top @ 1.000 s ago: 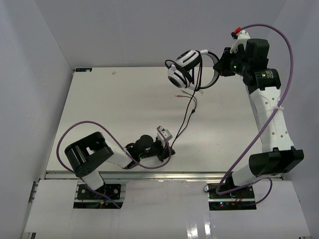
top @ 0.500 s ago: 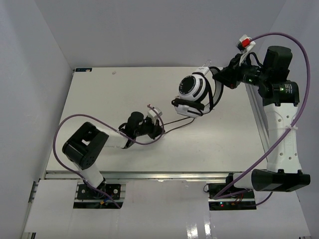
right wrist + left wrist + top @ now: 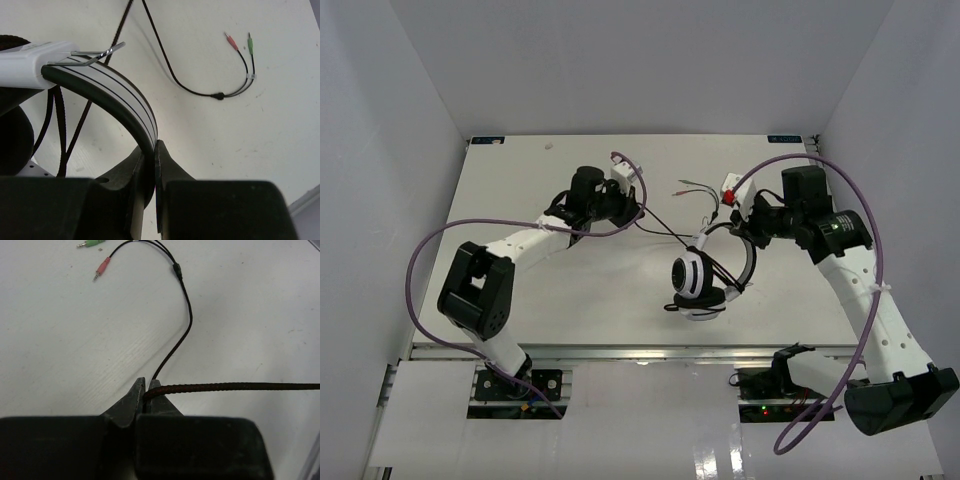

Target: Wrap the headphones

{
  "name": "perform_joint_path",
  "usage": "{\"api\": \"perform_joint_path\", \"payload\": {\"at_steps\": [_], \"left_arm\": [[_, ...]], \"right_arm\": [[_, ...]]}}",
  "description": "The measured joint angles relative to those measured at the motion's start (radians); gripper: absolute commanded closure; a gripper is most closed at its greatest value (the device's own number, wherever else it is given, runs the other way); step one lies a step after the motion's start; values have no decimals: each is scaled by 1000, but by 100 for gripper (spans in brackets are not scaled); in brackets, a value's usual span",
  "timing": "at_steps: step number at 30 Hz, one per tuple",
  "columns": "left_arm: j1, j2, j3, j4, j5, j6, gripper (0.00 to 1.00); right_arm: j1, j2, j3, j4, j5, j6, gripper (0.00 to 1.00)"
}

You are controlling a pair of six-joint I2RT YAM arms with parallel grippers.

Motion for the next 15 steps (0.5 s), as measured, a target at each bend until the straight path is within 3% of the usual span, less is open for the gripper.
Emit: {"api": "perform_joint_path", "payload": {"at_steps": [9,15], "left_arm": [[16,-22,201,-208,239,-180,100],[21,-57,226,-249,396,-331,100]], "right_arm": [[151,63,-111,167,378,48,92],[211,180,-111,284,608,99,92]]}}
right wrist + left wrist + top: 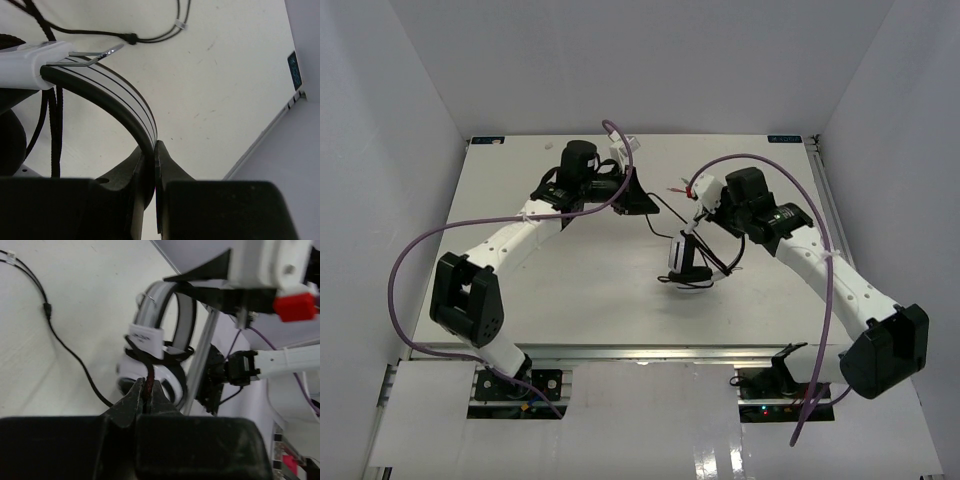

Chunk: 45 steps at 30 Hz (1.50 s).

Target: Wrap the headphones

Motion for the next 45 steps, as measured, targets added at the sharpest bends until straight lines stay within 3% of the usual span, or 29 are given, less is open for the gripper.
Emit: {"api": "perform_joint_path", "payload": {"at_steps": [7,11,15,19,24,28,35,45], "left_arm": [[-24,-36,-8,-30,104,-130,97],[-69,-62,-34,-29,110,-178,87],[-155,-63,-45,-4,78,-224,76],[-245,-46,-45,50,44,-266,72],[-298,-14,-78,130,4,-303,76],[-297,22,-49,50,-53,-235,86],[-296,68,165,-294,-217,5,85],[-295,64,270,-557,-535,248,87]], "right_arm": [[7,148,98,106,175,88,92],[4,224,217,116,224,143,92],[-12,298,342,114,242,219,92],[-51,347,420,66,244,308,92],[-149,367,465,0,176,416,92],[-193,365,479,-20,138,416,92],[-197,336,479,-20,62,359,92],[-197,301,460,-25,-62,230,92]]}}
